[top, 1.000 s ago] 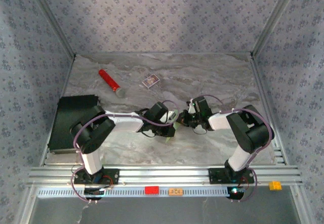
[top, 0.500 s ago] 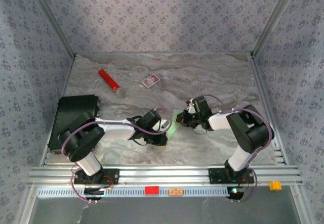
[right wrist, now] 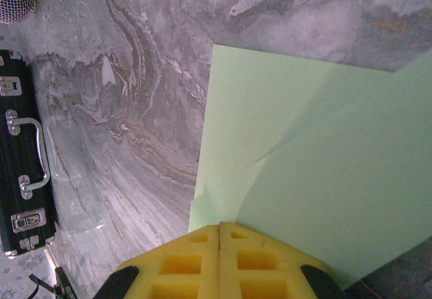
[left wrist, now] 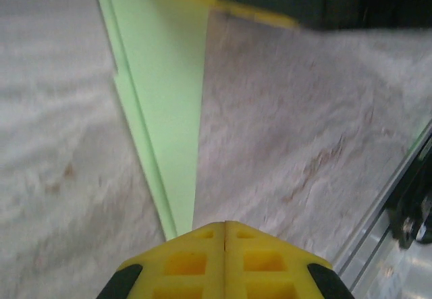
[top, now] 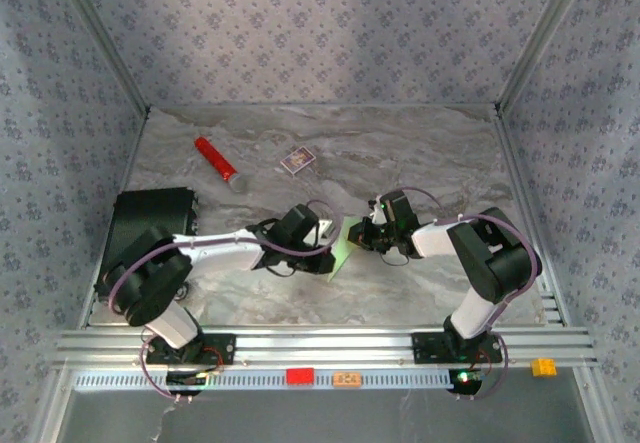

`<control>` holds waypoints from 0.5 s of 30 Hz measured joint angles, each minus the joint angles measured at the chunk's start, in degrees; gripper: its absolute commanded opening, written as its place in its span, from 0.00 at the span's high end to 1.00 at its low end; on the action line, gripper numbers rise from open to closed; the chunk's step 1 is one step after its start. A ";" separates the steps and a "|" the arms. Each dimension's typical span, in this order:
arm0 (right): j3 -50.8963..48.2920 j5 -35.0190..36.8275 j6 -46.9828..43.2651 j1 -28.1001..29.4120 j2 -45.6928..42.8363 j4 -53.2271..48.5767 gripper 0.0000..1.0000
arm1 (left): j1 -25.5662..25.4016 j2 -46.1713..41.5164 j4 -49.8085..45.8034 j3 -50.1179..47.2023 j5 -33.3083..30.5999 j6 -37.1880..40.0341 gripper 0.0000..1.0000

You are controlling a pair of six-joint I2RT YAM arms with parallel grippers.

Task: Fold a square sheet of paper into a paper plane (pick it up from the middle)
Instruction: Fold the wing for the fifth time at the center of the table.

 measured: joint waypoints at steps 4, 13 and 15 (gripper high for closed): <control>0.00 -0.02 0.00 -0.02 0.00 0.02 0.94 | 1.49 4.76 3.26 2.86 0.00 -1.16 0.97; 0.00 -0.66 0.00 -0.26 0.26 0.35 0.93 | 1.99 13.94 4.59 8.20 0.20 -1.38 0.96; 0.02 -0.63 0.00 -0.31 0.26 0.37 0.93 | 2.12 14.32 4.79 8.24 0.39 -1.42 0.98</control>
